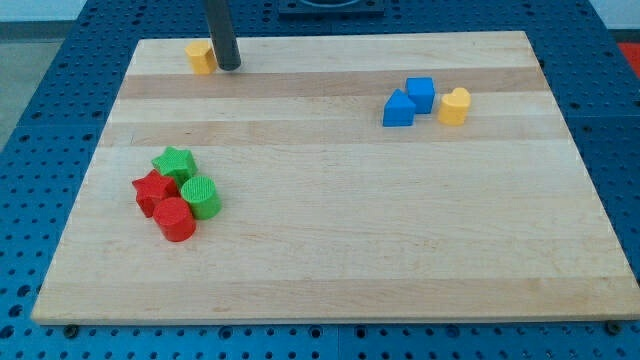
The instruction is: Slide green circle slightly down
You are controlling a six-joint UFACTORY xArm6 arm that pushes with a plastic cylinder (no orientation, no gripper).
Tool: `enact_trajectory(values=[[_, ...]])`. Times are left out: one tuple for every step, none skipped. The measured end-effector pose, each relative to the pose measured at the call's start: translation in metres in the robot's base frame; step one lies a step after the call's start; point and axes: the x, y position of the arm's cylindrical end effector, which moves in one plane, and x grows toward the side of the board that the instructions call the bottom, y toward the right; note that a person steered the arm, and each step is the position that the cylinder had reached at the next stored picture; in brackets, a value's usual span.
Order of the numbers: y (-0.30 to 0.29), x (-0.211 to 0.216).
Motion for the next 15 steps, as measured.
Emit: enact_trajectory(values=[[-0.011,0.000],[-0.041,-0.001],[-0.060,-0.001],[-0.056,0.003],[-0.005,0.047],[0.024,0.088],[0.024,0.088],[0.024,0.088],[0.024,0.085],[0.024,0.082],[0.024,0.082],[0.024,0.085],[0.024,0.088],[0.024,0.093],[0.024,0.097]])
